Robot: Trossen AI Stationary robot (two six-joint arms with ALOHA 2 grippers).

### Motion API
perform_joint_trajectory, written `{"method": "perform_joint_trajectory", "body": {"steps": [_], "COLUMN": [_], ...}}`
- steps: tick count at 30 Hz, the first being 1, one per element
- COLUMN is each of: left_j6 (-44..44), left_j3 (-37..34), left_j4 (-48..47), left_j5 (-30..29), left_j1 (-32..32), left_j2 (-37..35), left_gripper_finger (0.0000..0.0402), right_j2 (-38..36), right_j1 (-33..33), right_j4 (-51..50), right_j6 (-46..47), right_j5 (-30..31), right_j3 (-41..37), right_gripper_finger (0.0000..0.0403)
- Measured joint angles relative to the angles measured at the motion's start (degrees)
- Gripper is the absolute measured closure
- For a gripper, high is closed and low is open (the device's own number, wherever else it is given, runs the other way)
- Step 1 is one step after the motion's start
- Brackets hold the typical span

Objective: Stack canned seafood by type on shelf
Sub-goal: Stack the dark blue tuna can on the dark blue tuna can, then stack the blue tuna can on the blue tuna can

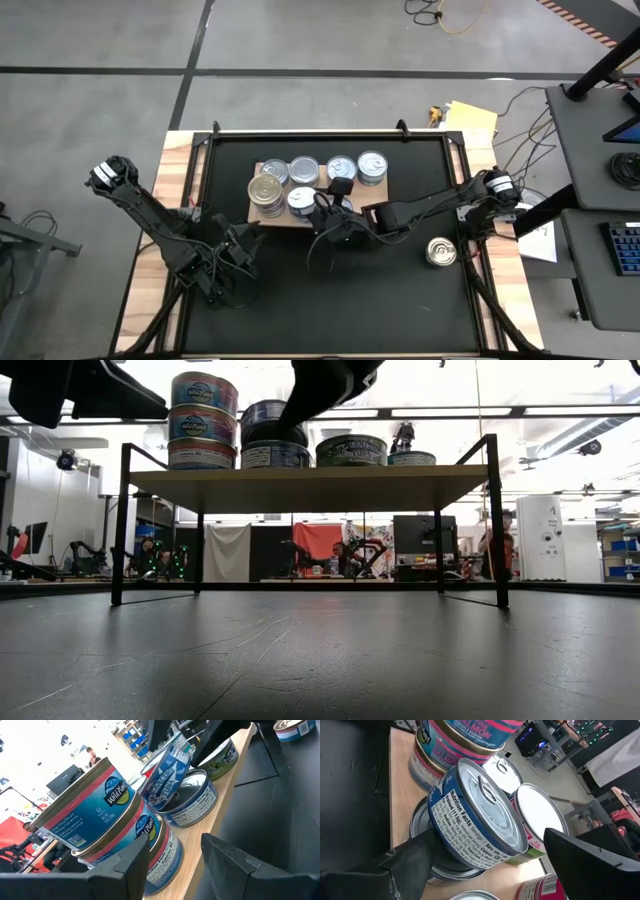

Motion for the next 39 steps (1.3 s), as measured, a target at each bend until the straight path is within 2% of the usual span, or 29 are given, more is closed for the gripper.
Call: {"method": "perform_joint_trajectory", "body": {"steps": [7, 18, 23, 26, 32, 39], "left_j6": [0.00, 0.00, -0.02, -0.02, -0.02, -0.02], "left_j3": [0.00, 0.00, 0.00, 0.00, 0.00, -0.01], "left_j4": [0.00, 0.00, 0.01, 0.02, 0.02, 0.02], "left_j5": [0.00, 0.00, 0.00, 0.00, 0.00, 0.00], "left_j1": [0.00, 0.00, 0.00, 0.00, 0.04, 0.04], "left_j2": [0.00, 0.00, 0.00, 0.00, 0.00, 0.00], "left_gripper_finger": [0.0238, 0.0238, 0.0238, 0.0238, 0.0238, 0.0238], "right_j2": [0.00, -0.20, -0.90, -1.23, -0.96, 0.07], "right_j1": [0.63, 2.48, 2.32, 2.02, 1.43, 1.48], "right_j4": [-3.53, -3.39, -2.13, 0.74, 7.64, 7.38], "right_j6": [1.64, 1.24, 2.50, 2.75, 3.24, 4.65], "right_j5": [0.02, 0.24, -0.22, -1.70, -13.18, -13.31], "right_j3": [1.21, 1.21, 1.21, 1.21, 1.21, 1.02], "right_gripper_finger": [0.0048, 0.0049, 0.0066, 0.0092, 0.0178, 0.0294]}}
